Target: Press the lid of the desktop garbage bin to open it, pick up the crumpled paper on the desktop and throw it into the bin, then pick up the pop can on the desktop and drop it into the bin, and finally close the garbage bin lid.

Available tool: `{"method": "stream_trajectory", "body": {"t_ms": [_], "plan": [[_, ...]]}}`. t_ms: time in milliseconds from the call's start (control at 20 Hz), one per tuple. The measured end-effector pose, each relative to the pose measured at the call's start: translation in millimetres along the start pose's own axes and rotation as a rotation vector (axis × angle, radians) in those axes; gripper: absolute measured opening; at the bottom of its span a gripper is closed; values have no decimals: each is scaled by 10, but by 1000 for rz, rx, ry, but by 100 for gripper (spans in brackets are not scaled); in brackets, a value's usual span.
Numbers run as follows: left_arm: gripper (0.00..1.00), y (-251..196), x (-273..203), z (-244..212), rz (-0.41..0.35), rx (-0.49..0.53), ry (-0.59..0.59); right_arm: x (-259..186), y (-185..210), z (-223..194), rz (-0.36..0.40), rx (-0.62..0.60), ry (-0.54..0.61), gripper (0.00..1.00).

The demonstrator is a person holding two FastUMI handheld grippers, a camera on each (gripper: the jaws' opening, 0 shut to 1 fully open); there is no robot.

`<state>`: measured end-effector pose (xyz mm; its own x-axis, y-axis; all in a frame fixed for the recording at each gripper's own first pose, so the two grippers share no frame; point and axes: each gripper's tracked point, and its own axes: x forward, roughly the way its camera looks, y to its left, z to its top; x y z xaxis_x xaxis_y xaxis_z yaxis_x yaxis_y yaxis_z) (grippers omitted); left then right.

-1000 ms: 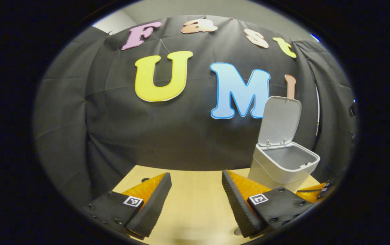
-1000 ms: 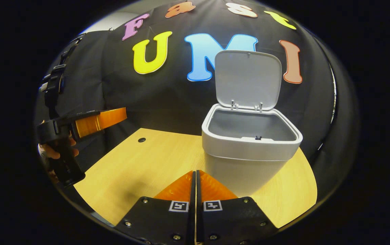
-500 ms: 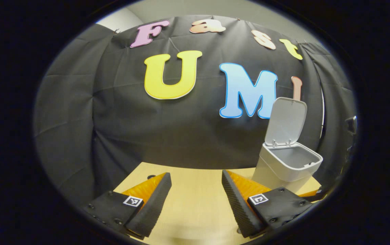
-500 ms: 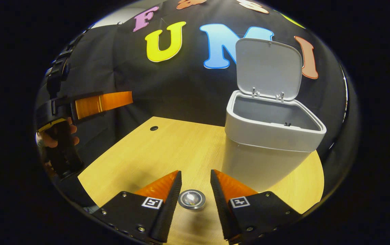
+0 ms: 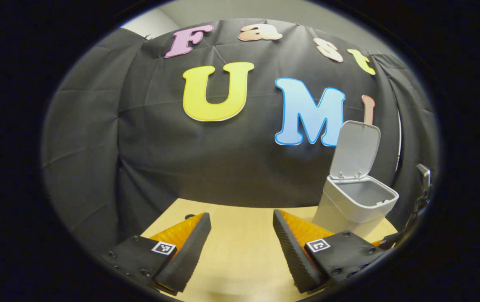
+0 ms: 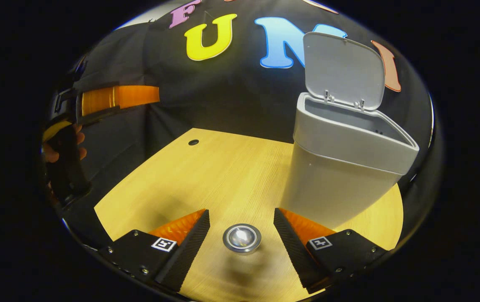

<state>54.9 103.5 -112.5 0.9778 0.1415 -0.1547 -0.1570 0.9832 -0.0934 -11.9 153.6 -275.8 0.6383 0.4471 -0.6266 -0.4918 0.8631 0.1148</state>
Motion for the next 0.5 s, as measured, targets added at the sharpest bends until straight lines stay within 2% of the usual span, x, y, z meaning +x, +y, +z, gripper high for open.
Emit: {"method": "stream_trajectory", "body": {"t_ms": [500], "plan": [[99, 244, -81, -50, 41, 2, 23, 251, 71, -367, 7, -27, 113, 98]]}}
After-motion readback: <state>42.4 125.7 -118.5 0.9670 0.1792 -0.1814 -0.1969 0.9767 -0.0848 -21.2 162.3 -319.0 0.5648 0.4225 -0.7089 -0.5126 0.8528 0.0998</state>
